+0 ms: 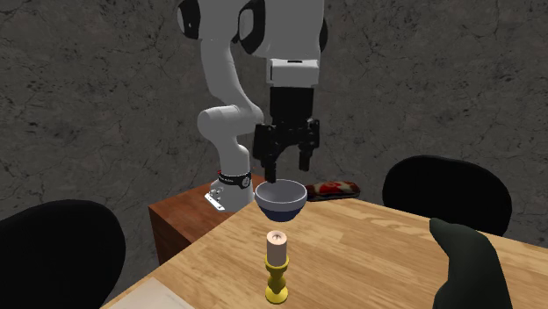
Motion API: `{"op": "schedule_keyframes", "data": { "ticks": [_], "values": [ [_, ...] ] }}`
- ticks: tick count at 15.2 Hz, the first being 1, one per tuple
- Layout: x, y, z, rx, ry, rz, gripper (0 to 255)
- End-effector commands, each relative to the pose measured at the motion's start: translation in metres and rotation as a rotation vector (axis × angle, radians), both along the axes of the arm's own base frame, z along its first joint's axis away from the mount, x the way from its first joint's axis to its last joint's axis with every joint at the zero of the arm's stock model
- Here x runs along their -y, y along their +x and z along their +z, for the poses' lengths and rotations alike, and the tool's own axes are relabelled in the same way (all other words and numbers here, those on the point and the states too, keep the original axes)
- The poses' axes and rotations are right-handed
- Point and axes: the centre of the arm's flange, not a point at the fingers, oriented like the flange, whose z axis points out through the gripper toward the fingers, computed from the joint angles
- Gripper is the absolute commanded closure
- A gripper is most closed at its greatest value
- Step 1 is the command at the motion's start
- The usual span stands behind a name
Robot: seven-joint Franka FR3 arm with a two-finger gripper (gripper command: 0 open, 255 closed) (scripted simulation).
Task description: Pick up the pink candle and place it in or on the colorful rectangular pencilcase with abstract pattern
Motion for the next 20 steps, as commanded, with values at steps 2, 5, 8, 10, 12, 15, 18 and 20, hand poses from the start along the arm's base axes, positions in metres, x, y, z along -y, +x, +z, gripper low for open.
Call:
{"op": "schedule_keyframes", "data": {
  "ticks": [2, 5, 8, 10, 12, 15, 18, 20],
  "values": [
    [0.031, 0.012, -0.025, -0.008, 0.005, -0.002, 0],
    [0.062, 0.023, -0.047, -0.016, 0.012, -0.005, 0],
    [0.084, 0.031, -0.063, -0.022, 0.016, -0.007, 0],
    [0.084, 0.031, -0.073, -0.022, 0.016, -0.007, 0],
    [0.084, 0.031, -0.084, -0.022, 0.016, -0.007, 0],
    [0.085, 0.031, -0.103, -0.022, 0.016, -0.007, 0],
    [0.085, 0.031, -0.102, -0.022, 0.016, -0.007, 0],
    [0.085, 0.031, -0.103, -0.022, 0.016, -0.007, 0]
  ]
}}
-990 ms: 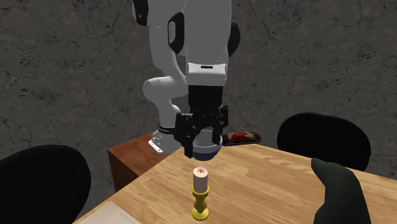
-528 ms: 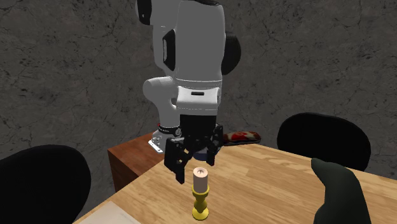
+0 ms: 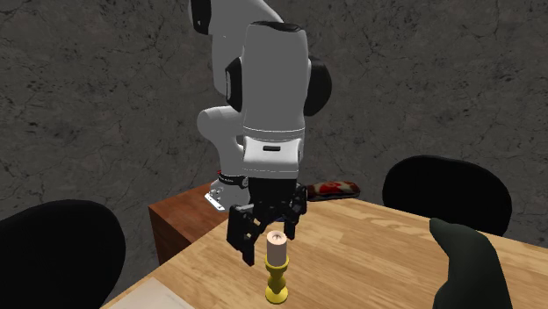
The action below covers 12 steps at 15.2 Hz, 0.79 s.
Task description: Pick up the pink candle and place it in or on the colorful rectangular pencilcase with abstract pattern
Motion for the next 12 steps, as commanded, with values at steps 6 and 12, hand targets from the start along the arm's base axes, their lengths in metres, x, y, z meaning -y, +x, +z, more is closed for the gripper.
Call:
{"op": "schedule_keyframes", "data": {
  "ticks": [6, 12],
  "values": [
    [0.0001, 0.0, -0.0002, 0.0, 0.0, 0.0, 255],
    [0.0, 0.0004, -0.0003, 0.0, 0.0, 0.0, 255]
  ]
}}
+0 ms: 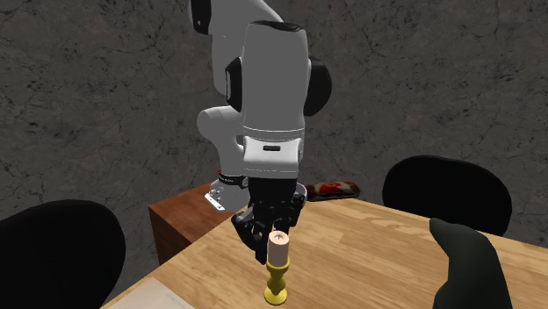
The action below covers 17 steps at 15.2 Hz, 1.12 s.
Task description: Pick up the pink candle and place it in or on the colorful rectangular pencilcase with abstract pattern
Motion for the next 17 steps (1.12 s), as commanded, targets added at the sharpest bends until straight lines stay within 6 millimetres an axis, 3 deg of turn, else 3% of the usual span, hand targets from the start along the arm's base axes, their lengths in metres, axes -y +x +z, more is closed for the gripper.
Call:
{"op": "schedule_keyframes", "data": {
  "ticks": [1, 17],
  "values": [
    [0.0, 0.0, -0.001, -0.001, 0.001, 0.0, 255],
    [0.0, 0.0, 0.084, -0.001, 0.001, 0.0, 255]
  ]
}}
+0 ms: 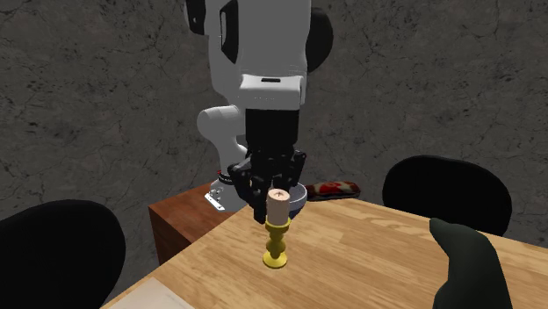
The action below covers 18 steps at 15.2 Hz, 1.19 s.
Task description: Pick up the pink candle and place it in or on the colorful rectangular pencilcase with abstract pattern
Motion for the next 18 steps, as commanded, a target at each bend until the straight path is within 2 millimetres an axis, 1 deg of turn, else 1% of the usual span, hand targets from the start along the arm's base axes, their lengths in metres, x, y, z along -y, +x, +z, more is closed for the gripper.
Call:
{"op": "schedule_keyframes", "data": {
  "ticks": [1, 7, 8, 18],
  "values": [
    [-0.001, 0.0, 0.011, -0.001, 0.0, 0.0, 255],
    [-0.001, 0.0, 0.043, -0.001, 0.0, 0.0, 255],
    [-0.001, 0.0, 0.044, -0.001, 0.0, 0.0, 255],
    [-0.128, -0.031, 0.054, -0.001, 0.0, 0.0, 255]
  ]
}}
